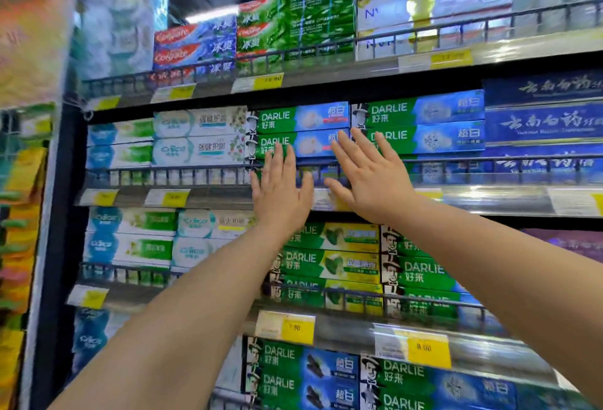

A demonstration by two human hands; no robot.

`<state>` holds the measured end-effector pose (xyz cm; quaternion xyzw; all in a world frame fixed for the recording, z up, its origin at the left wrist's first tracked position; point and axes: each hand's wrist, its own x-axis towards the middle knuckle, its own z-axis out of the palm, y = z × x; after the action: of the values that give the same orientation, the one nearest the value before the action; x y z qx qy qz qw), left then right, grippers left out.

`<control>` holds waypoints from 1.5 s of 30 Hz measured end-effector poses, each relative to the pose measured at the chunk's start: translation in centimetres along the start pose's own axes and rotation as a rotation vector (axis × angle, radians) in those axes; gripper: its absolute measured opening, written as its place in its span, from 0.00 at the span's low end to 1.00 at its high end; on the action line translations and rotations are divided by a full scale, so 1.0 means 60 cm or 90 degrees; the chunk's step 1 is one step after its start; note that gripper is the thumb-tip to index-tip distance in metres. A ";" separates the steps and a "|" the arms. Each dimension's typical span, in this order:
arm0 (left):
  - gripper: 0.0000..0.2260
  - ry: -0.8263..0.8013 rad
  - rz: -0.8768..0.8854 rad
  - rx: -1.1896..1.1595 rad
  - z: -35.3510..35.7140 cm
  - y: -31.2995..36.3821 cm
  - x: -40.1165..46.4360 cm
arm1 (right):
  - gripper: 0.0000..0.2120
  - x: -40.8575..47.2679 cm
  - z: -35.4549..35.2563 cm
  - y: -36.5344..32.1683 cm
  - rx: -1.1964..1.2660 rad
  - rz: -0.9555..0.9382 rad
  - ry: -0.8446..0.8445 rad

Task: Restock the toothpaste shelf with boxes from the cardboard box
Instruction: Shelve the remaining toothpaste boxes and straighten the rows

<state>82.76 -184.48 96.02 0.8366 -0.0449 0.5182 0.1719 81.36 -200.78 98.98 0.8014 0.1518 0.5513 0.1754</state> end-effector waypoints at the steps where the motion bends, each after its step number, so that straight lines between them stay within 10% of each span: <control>1: 0.28 0.002 0.005 -0.001 0.000 -0.002 0.000 | 0.39 0.001 0.001 -0.002 0.004 0.000 0.000; 27: 0.28 0.024 0.024 -0.011 -0.002 -0.007 -0.001 | 0.38 -0.002 0.001 -0.004 0.042 0.015 0.018; 45: 0.28 -0.013 0.263 -0.005 0.036 0.172 0.012 | 0.44 -0.144 0.002 0.169 -0.012 0.208 -0.009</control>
<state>82.30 -194.80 98.25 0.8141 -0.2193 0.5338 0.0649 78.96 -213.61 96.31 0.8178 0.0133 0.5680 0.0918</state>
